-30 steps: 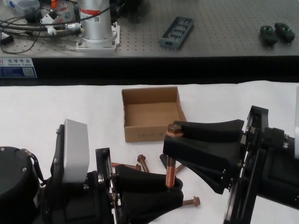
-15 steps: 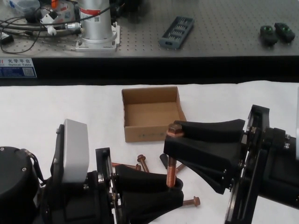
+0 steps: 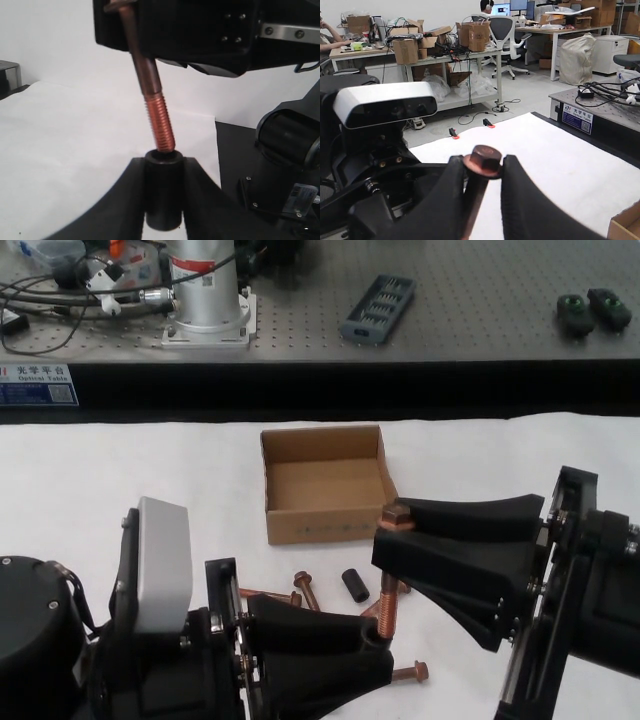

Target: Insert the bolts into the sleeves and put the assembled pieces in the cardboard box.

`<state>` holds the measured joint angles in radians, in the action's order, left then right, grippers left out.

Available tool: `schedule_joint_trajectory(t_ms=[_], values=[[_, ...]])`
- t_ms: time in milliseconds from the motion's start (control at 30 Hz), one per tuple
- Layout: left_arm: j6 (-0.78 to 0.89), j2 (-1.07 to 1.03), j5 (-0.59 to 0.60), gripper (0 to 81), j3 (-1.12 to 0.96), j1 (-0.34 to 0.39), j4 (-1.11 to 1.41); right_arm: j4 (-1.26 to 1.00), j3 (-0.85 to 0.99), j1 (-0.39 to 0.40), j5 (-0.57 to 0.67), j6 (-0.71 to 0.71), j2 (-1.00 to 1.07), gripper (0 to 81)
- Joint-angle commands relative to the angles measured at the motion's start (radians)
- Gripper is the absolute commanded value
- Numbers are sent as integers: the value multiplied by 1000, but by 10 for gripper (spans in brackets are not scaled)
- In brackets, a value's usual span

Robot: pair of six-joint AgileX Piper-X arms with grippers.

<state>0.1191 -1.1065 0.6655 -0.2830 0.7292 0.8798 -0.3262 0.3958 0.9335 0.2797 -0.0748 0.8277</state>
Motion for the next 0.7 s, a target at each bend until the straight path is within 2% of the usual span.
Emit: schedule_joint_trajectory(t_ms=[0,267,667], values=[[25,4,-29,7,-8,4,66,25,5,-6,8,0,-13,31],[32,4,-33,7,-8,4,65,20,5,-4,11,-57,-13,31],[32,4,-33,7,-8,4,65,-46,5,-5,6,-35,-13,31]])
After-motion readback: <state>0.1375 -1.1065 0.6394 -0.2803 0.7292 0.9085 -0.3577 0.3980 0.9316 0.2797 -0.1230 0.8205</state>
